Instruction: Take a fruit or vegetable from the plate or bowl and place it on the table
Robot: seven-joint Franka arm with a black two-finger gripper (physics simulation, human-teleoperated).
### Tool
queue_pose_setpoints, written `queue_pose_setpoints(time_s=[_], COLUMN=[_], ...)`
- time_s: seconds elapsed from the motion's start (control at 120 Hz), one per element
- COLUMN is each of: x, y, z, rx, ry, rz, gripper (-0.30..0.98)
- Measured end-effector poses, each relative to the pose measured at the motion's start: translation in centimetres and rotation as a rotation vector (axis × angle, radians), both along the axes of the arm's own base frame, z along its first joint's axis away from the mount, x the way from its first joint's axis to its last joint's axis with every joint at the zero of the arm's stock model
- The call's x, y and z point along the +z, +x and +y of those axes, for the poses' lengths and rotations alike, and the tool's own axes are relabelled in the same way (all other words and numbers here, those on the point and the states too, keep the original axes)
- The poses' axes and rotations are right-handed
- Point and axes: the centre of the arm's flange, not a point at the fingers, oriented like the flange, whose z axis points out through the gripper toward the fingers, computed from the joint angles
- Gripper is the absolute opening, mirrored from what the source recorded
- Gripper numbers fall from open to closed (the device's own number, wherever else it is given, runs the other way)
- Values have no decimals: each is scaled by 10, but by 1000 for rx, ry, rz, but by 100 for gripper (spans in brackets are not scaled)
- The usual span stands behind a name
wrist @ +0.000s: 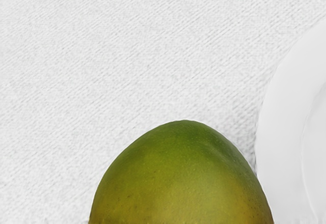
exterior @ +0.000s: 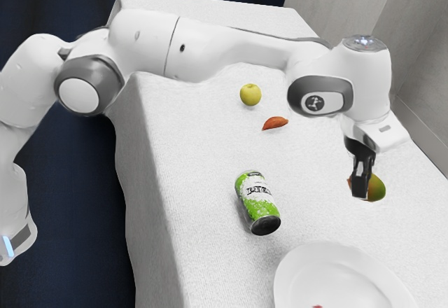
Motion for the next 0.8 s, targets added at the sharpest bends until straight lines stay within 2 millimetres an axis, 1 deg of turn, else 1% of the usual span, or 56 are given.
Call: queue_pose_setpoints(time_s=[0.033, 0.067, 0.108, 0.133, 0.175, 0.2, 0.25, 0.292, 0.358, 0.467, 0.542, 0.6, 0.667, 0.7, 0.75, 0.8], x=[-2, -5, -14, -23, -43, -54, -78, -96, -113, -127, -129, -125, -117, -106, -89, -81], y=[5, 8, 14, 19, 29, 35, 46, 53, 62, 69, 72, 73, 70, 66, 58, 52], z=[26, 48, 75, 92, 120, 133, 156, 167, 175, 176, 173, 170, 159, 155, 156, 159], rx=[66, 122, 189, 229, 293, 325, 379, 413, 446, 476, 484, 485, 486, 501, 534, 567], ry=[26, 43, 57, 64, 72, 75, 77, 73, 60, 39, 22, 8, -11, -35, -80, -113], rz=[29, 58, 96, 120, 154, 168, 187, 195, 186, 152, 125, 107, 107, 122, 155, 190], gripper=[27, 27, 27, 27, 27, 27, 26, 26, 26, 27, 43, 52, 58, 60, 63, 64])
